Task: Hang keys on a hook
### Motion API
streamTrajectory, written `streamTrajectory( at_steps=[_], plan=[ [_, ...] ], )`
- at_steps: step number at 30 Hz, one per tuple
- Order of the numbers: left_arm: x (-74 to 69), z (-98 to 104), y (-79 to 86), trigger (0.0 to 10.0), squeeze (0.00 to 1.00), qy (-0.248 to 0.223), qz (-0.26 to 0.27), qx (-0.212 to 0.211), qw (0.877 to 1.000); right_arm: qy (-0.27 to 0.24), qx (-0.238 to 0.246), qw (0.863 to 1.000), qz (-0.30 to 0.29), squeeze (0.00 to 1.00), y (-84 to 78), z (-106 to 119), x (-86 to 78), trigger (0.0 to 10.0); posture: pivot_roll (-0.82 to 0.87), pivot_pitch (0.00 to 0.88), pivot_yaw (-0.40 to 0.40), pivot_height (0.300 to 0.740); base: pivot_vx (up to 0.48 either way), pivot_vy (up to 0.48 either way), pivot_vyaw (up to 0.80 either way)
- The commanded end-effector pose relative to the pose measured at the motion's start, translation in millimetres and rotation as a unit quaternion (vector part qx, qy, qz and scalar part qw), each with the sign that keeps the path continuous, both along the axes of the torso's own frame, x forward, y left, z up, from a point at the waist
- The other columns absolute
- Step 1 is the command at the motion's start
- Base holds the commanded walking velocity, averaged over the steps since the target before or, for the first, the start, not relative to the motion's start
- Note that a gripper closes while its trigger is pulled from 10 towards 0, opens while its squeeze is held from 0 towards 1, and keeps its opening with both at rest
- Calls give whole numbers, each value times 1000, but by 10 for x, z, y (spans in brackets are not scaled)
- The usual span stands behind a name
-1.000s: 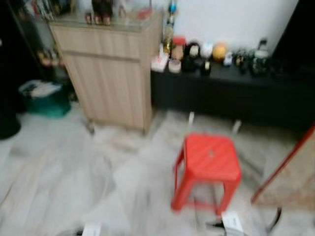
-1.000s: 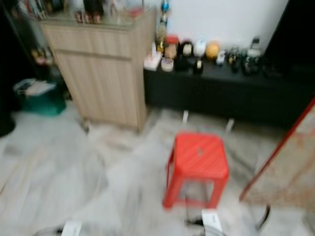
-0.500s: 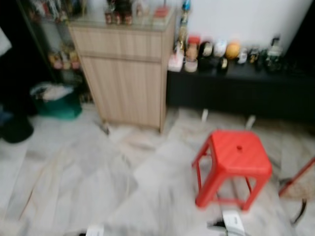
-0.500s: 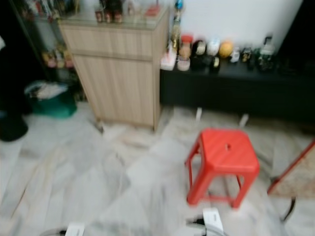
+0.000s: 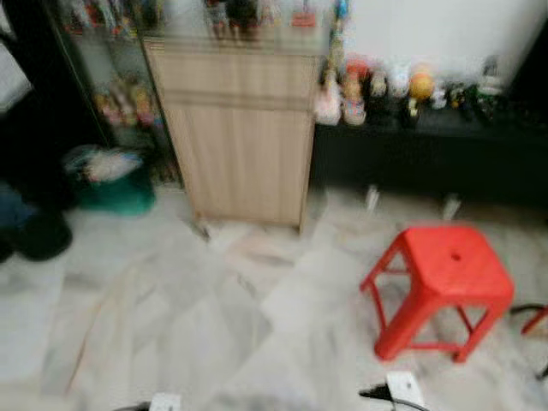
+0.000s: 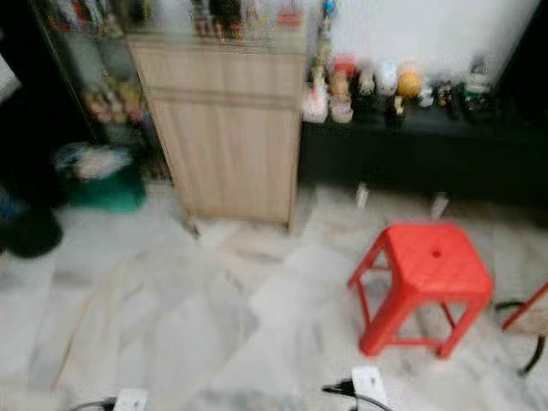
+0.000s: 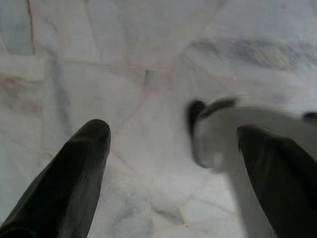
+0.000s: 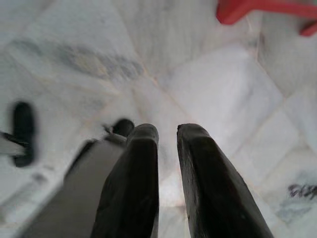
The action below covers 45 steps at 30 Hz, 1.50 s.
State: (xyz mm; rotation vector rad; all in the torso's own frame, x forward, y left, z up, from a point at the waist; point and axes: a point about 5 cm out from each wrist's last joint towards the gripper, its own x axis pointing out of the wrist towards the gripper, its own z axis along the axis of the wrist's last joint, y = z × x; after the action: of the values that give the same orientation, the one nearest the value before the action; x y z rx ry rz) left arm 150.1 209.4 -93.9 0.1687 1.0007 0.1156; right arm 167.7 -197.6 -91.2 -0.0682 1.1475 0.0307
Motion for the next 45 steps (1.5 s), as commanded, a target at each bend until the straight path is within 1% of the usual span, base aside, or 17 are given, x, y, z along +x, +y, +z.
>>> streamTrajectory(
  at_steps=[1, 9, 17, 39, 45],
  plan=[
    [-66, -14, 69, 10000, 0, 12, 0, 6, 1000, -11, 5, 1000, 4, 0, 58, 25, 76, 10000, -10, 0, -62, 740, 0, 0, 800],
    [-55, -6, 75, 10000, 0, 4, 8, -3, 1000, -10, 11, 1000, 3, 0, 63, 26, 77, 10000, -8, 0, -63, 740, 0, 0, 800],
    [-28, -5, 21, 10000, 0, -2, 12, -11, 1000, -10, 10, 1000, 4, 0, 65, 28, 82, 10000, -6, 0, -62, 740, 0, 0, 800],
    [-29, -4, 21, 10000, 0, -5, 19, -10, 1000, -10, 8, 1000, 9, 0, 52, 23, 68, 10000, -6, 0, -64, 740, 0, 0, 800],
    [-30, -9, -2, 10000, 0, -5, 17, -12, 1000, -9, 6, 1000, 10, 0, 46, 21, 60, 10000, -12, 0, -63, 740, 0, 0, 800]
  ],
)
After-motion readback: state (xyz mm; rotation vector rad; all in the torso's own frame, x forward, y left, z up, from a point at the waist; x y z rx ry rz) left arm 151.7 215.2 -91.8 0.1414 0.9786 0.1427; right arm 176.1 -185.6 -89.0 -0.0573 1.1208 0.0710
